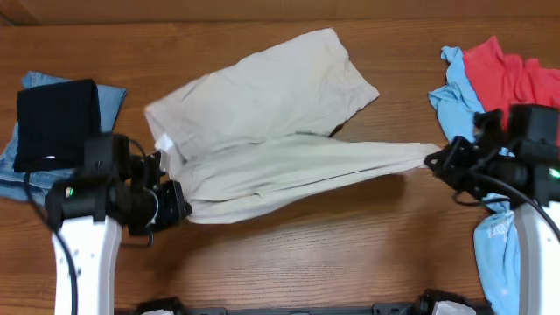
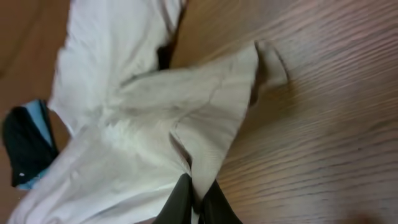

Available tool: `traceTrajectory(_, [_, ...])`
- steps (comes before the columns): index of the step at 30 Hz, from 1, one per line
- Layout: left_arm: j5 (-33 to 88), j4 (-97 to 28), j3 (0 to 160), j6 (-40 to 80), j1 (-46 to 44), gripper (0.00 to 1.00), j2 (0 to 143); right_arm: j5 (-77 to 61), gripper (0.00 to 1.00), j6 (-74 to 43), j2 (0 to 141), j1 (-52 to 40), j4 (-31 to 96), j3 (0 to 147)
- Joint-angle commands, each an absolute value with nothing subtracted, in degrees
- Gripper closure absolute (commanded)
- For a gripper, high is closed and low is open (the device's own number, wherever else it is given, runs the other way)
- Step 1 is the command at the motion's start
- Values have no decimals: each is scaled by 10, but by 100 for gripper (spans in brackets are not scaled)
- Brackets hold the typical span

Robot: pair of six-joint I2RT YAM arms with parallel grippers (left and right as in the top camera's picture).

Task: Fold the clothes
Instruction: 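Lift the right leg and fold it over toward the left gripper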

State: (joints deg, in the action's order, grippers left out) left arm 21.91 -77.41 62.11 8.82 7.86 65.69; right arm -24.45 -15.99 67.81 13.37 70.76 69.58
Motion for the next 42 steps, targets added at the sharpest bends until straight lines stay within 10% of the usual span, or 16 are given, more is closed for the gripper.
traceTrajectory(1, [129, -803, 620, 93, 91, 96, 600, -145, 96, -143, 643, 186, 713, 728])
traceTrajectory(42, [36, -414, 620, 318, 91, 94, 931, -107, 96, -55, 1084, -41, 278, 884])
